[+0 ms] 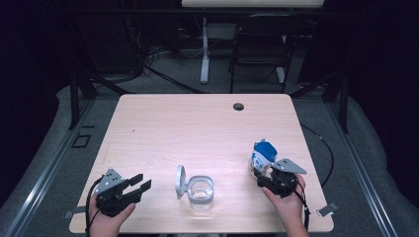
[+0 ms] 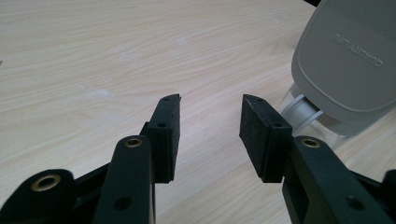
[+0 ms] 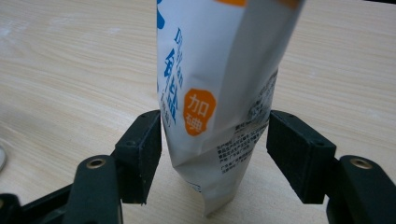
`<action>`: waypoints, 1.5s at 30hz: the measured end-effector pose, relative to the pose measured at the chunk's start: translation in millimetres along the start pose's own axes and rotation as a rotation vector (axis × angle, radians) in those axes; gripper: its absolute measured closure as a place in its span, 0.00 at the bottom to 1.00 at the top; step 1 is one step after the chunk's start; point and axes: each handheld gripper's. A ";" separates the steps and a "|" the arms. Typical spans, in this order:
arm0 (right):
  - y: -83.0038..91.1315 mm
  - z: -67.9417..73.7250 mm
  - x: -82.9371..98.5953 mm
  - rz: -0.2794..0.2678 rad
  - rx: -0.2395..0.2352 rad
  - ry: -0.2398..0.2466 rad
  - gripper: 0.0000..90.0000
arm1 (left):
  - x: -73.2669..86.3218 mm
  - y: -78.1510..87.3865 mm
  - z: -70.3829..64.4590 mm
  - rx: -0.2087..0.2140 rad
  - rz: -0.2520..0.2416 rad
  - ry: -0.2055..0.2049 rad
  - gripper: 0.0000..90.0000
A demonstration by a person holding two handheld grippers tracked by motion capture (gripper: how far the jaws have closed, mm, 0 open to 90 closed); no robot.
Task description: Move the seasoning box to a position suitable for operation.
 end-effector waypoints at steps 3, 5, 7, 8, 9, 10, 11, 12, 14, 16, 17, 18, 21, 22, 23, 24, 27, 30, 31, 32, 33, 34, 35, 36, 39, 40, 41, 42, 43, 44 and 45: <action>-1.0 0.7 -0.2 -0.002 0.009 0.005 0.39 | 0.2 -0.2 0.2 -0.001 0.002 0.000 0.65; -3.3 1.2 0.0 -0.005 0.015 0.010 0.38 | 0.4 -0.4 0.3 -0.001 0.003 0.000 0.65; -4.3 1.3 -0.1 -0.002 0.019 0.016 0.37 | 0.5 -0.5 0.3 -0.001 0.003 0.001 0.65; -5.0 1.4 0.0 -0.003 0.019 0.018 0.37 | 0.5 -0.6 0.4 -0.001 0.004 0.000 0.65; -5.0 1.4 0.0 -0.003 0.019 0.018 0.37 | 0.5 -0.6 0.4 -0.001 0.004 0.000 0.65; -5.7 1.6 0.2 -0.003 0.023 0.019 0.37 | 0.5 -0.8 0.3 -0.002 0.005 -0.001 0.65; -6.3 1.7 0.1 0.001 0.025 0.023 0.37 | 0.7 -0.9 0.3 -0.002 0.006 0.001 0.65; -8.1 1.9 0.3 0.001 0.029 0.028 0.36 | 0.8 -1.2 0.5 -0.002 0.008 -0.001 0.65; -9.0 2.2 0.4 0.002 0.031 0.026 0.36 | 0.9 -1.4 0.3 -0.002 0.009 0.002 0.65; -11.2 2.8 0.9 0.011 0.035 0.036 0.36 | 0.9 -1.3 0.9 -0.001 0.007 0.002 0.65; -12.0 3.2 1.0 0.013 0.039 0.037 0.36 | 0.9 -1.2 1.3 -0.001 0.005 0.003 0.65; -13.5 3.5 1.6 0.008 0.041 0.037 0.36 | 0.9 -0.3 2.1 -0.003 0.007 0.007 0.65; -15.1 3.4 2.5 0.001 0.041 0.025 0.36 | 1.4 0.1 3.5 -0.005 0.002 0.013 0.65; -14.8 2.9 2.4 0.011 0.046 0.031 0.36 | 1.5 0.1 3.7 -0.005 0.002 0.016 0.65; -16.3 3.6 2.9 -0.003 0.042 0.021 0.36 | 1.7 -0.1 3.9 -0.003 0.000 0.017 0.65; -16.8 3.6 3.0 -0.002 0.039 0.023 0.36 | 1.8 -0.2 3.9 -0.003 0.001 0.016 0.65; -17.1 3.1 3.2 0.003 0.044 0.026 0.36 | 2.0 -0.9 3.7 -0.003 0.007 0.017 0.65; -16.5 1.2 2.0 0.013 0.034 0.026 0.38 | 2.2 -1.6 3.5 -0.003 0.007 0.016 0.65; -17.0 1.3 1.8 0.009 0.027 0.019 0.38 | 2.3 -1.8 3.5 -0.003 0.008 0.016 0.65; -16.8 0.9 1.3 0.013 0.022 0.020 0.39 | 2.3 -1.7 3.5 -0.003 0.008 0.016 0.65; -16.7 0.9 1.1 0.014 0.022 0.021 0.40 | 2.2 -1.3 3.7 -0.003 0.007 0.016 0.65; -16.1 0.7 0.8 0.016 0.023 0.030 0.41 | 2.1 -1.0 4.2 -0.001 0.006 0.015 0.65; -15.9 0.8 0.7 0.015 0.017 0.033 0.42 | 2.1 -0.8 4.6 -0.001 0.005 0.015 0.65; -15.5 0.5 0.4 0.021 0.013 0.044 0.43 | 2.2 -0.8 5.0 -0.002 0.005 0.015 0.65; -13.6 -1.2 -0.2 0.034 0.005 0.062 0.46 | 2.7 -1.0 5.5 -0.004 0.010 0.018 0.65; -14.2 -1.4 0.1 0.026 -0.011 0.060 0.46 | 2.8 -1.1 5.6 -0.003 0.010 0.018 0.65; -13.7 -1.9 0.0 0.027 -0.019 0.062 0.46 | 2.9 -1.4 5.7 -0.001 0.008 0.021 0.65; -13.0 -2.5 -0.2 0.033 -0.024 0.068 0.47 | 2.8 -1.1 6.2 -0.001 0.009 0.020 0.65; -13.0 -2.5 -0.2 0.033 -0.024 0.068 0.47 | 2.8 -1.1 6.2 -0.001 0.009 0.020 0.65; -12.3 -2.9 -0.4 0.038 -0.035 0.076 0.47 | 2.7 -0.6 6.5 -0.004 0.004 0.026 0.65; -11.4 -2.8 -0.4 0.042 -0.044 0.086 0.47 | 2.6 -0.1 7.1 -0.004 0.003 0.026 0.65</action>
Point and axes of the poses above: each handheld gripper's, and its own axes: y roughly backward along the jaws, x roughly out of its underside, z roughly to its left, and after that the axes turned 6 degrees about z, right-handed
